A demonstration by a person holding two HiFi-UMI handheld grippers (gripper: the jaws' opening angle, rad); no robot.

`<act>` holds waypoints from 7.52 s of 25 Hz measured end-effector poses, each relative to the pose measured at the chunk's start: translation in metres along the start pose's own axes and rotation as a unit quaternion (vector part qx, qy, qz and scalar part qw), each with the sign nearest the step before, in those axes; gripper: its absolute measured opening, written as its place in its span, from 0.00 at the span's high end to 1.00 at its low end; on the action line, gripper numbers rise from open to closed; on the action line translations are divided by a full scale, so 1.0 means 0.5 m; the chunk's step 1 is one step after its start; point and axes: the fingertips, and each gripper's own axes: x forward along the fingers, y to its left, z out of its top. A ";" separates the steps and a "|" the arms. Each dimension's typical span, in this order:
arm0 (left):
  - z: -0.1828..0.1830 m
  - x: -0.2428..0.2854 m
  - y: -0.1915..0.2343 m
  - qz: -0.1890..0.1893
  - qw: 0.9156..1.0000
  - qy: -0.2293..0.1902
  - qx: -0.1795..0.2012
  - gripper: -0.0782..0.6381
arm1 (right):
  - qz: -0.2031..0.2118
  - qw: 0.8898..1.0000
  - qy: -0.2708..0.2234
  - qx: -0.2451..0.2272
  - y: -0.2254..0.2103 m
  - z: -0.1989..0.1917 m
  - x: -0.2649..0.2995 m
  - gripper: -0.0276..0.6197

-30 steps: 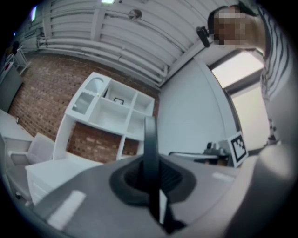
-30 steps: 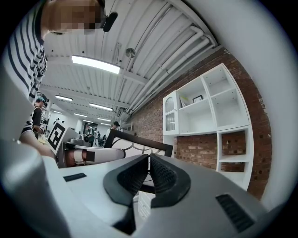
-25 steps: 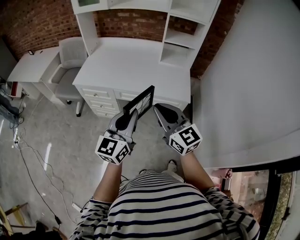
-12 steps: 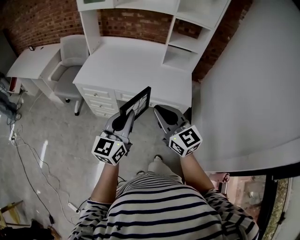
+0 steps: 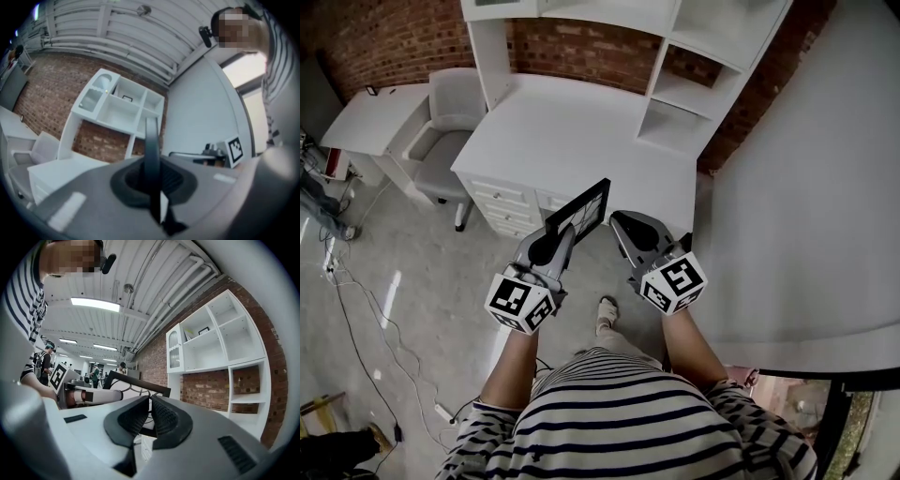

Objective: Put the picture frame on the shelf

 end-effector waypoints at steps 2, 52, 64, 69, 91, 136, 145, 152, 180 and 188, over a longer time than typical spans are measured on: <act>0.002 0.023 0.020 0.003 1.000 0.000 -0.005 0.87 | 0.004 1.000 -0.001 0.004 -0.024 -0.002 0.021 0.94; 0.051 0.535 0.239 -0.038 0.998 0.024 -0.032 0.87 | 0.015 0.999 -0.043 -0.009 -0.492 0.065 0.270 0.94; 0.062 0.647 0.407 -0.099 0.993 0.053 -0.039 0.87 | -0.021 0.998 -0.020 -0.055 -0.577 0.072 0.444 0.94; 0.073 0.697 0.465 -0.122 0.990 0.060 -0.043 0.87 | -0.034 0.994 0.001 -0.101 -0.612 0.081 0.506 0.94; 0.127 0.776 0.593 -0.221 0.973 0.058 -0.042 0.87 | -0.094 0.970 0.047 -0.221 -0.656 0.125 0.654 0.94; 0.224 0.806 0.584 -0.287 0.957 0.043 -0.004 0.86 | -0.086 0.777 0.235 -0.577 -0.667 0.211 0.727 0.84; 0.213 0.805 0.591 -0.291 0.955 0.051 0.015 0.86 | -0.069 0.792 0.246 -0.555 -0.668 0.196 0.736 0.86; 0.240 0.809 0.585 -0.288 0.957 0.015 0.035 0.85 | -0.084 0.785 0.233 -0.568 -0.671 0.223 0.736 0.86; 0.336 0.810 0.588 -0.252 0.966 -0.043 0.045 0.62 | -0.103 0.736 0.224 -0.630 -0.662 0.343 0.741 0.86; 0.333 0.827 0.613 -0.220 0.974 -0.038 0.040 0.58 | -0.111 0.721 0.222 -0.647 -0.676 0.376 0.757 0.86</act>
